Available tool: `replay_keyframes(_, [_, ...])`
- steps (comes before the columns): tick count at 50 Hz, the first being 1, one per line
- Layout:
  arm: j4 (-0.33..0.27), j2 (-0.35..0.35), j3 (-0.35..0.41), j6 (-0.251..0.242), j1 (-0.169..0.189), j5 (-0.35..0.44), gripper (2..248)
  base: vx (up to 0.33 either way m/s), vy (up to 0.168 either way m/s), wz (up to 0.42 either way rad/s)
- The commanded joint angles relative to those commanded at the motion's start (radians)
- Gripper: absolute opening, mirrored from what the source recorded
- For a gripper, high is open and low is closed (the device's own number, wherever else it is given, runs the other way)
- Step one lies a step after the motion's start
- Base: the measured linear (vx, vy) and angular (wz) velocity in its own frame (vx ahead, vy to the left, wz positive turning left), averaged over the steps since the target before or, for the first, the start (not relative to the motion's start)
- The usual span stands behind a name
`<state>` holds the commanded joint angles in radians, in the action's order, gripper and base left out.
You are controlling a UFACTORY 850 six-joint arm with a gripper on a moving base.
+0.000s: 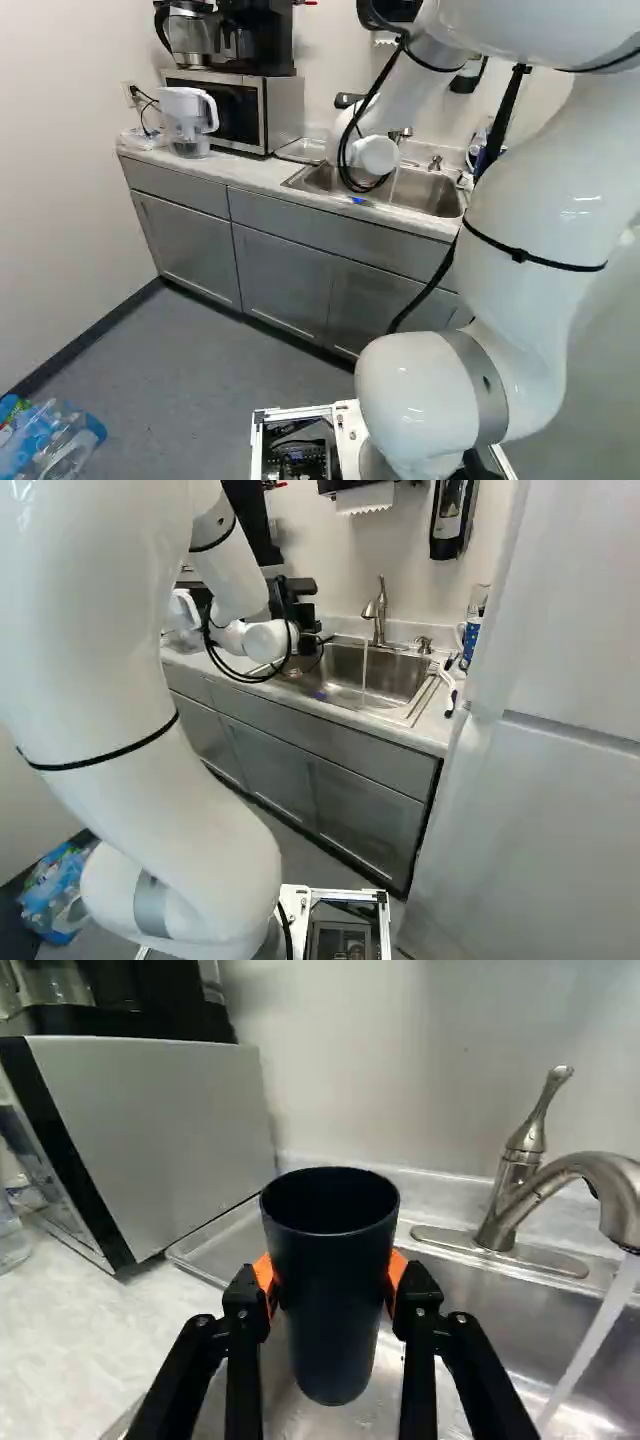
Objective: Rinse the cup and place it in the tray
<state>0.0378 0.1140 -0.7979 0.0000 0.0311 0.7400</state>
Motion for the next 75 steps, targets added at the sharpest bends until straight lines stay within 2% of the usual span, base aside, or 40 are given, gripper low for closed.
replay_keyframes(24, [0.000, 0.048, 0.003, 0.000, 0.069, 0.015, 124, 0.000, 0.000, 0.000])
replay_keyframes(61, [0.000, 0.143, -0.018, 0.000, 0.173, 0.082, 124, 0.000, 0.000, 0.000])
replay_keyframes(75, [0.000, 0.155, -0.032, 0.000, 0.211, 0.108, 124, 0.000, 0.000, 0.000])
